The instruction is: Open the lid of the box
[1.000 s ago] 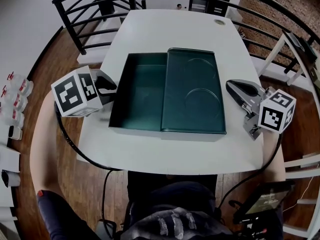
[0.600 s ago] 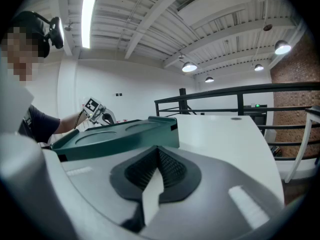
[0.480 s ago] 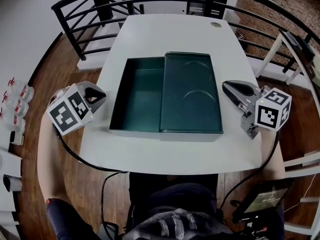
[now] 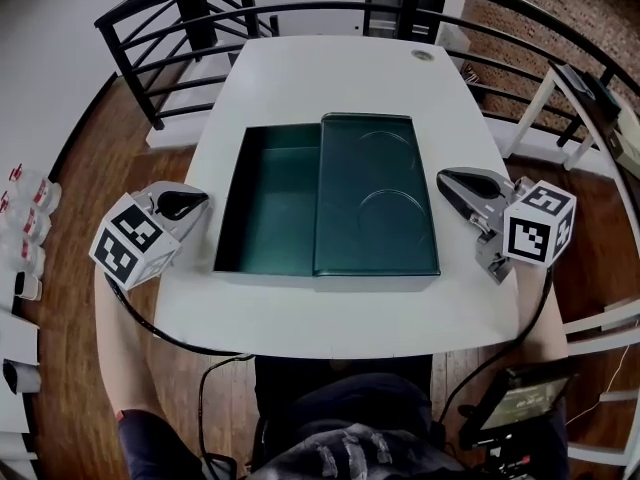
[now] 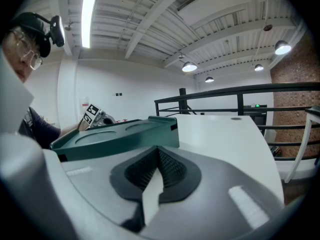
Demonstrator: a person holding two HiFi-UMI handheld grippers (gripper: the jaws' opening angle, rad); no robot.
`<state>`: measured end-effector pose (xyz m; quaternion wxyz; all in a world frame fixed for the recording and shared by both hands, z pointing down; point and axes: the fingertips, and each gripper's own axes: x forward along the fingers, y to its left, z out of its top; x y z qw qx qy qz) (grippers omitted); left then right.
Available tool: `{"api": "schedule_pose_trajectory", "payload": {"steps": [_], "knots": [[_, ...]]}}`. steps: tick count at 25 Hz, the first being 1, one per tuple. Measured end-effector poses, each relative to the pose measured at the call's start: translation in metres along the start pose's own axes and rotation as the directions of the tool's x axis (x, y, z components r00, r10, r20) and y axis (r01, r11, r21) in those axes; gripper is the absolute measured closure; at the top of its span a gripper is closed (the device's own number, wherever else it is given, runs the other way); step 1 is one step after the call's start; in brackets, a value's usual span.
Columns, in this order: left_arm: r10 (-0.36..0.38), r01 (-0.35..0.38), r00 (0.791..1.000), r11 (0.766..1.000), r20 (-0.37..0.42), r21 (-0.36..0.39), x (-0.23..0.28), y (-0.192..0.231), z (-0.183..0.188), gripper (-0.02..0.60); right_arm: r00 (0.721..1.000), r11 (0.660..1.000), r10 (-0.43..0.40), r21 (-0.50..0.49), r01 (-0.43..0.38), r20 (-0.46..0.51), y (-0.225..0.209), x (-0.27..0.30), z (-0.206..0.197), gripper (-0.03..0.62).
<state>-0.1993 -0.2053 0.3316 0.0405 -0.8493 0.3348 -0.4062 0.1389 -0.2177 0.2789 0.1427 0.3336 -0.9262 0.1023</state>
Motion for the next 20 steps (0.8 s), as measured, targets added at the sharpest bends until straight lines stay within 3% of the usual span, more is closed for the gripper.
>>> {"api": "schedule_pose_trajectory", "payload": {"steps": [12,20], "knots": [[-0.049,0.050,0.998,0.999,-0.038,0.020,0.003,-0.012,0.010,0.566,1.000,1.000,-0.002,-0.009,0.002,-0.010,0.004,-0.002,0.000,0.591],[-0.037,0.037,0.999,0.999,-0.039,-0.011,0.003,-0.013,0.010,0.566,1.000,1.000,0.006,-0.018,-0.007,-0.024,0.009,-0.001,0.000,0.591]]}}
